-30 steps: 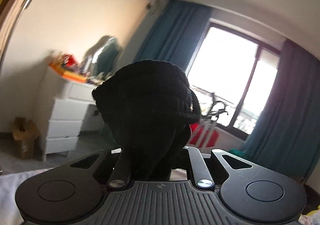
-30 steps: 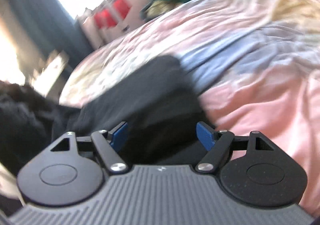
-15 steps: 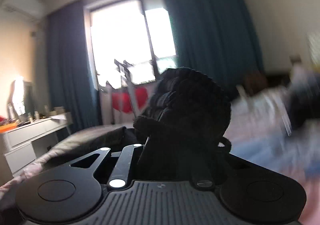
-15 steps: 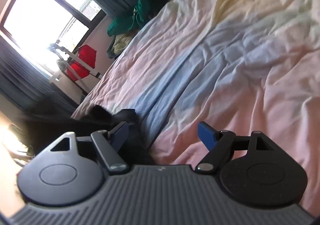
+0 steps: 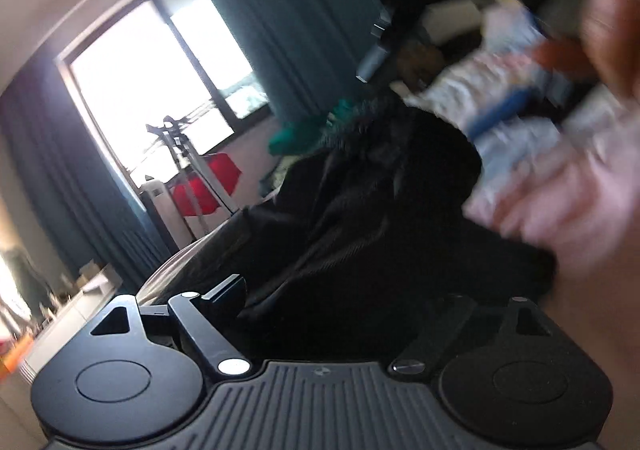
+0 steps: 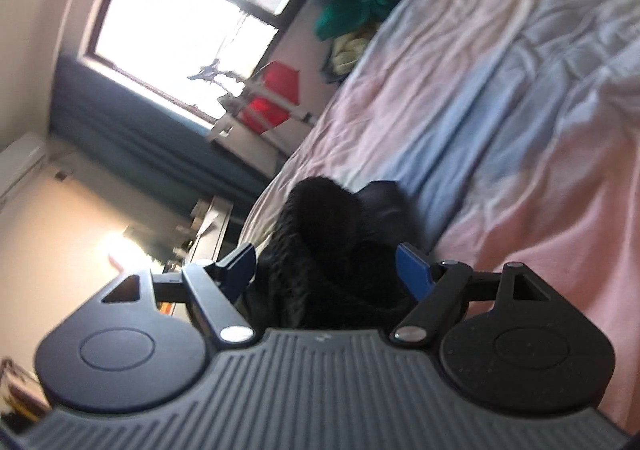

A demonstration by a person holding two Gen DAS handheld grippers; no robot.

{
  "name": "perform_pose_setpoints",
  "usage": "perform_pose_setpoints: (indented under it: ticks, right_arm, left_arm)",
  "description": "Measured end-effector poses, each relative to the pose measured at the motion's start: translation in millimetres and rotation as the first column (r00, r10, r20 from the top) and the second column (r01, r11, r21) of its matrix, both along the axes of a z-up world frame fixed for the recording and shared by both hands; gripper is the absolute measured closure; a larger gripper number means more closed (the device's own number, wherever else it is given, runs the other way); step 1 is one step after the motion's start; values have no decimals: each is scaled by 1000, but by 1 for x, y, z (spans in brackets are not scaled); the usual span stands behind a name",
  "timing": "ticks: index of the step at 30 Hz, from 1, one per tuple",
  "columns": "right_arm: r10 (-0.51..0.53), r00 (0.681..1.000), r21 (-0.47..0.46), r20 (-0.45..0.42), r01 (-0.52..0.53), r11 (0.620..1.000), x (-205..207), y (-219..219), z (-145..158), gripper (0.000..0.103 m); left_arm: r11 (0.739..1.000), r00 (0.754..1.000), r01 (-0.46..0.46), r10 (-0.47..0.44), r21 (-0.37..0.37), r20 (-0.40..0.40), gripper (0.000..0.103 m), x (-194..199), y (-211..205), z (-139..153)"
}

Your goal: Fold clothes

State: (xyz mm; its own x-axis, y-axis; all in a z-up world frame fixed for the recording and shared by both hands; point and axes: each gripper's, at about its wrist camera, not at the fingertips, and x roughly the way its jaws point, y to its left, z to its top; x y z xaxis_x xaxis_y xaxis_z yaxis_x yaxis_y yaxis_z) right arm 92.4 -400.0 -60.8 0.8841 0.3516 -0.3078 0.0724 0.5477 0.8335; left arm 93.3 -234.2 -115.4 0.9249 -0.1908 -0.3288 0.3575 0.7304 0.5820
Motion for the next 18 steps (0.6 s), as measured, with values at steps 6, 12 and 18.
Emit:
perform_pose_setpoints:
  ticks: [6, 12, 18]
  right_arm:
    - [58, 998, -145, -4, -58, 988, 15, 20, 19, 19]
    - [79, 989, -385, -124, -121, 915, 56, 46, 23, 20]
    - [116, 980, -366, -162, -169, 915, 77, 57, 2, 46]
  left_arm:
    - [994, 999, -51, 51, 93, 7, 17, 0, 79, -2]
    - [955, 962, -266, 253, -130, -104, 15, 43, 152, -3]
    - [855, 926, -367, 302, -366, -225, 13, 75, 196, 5]
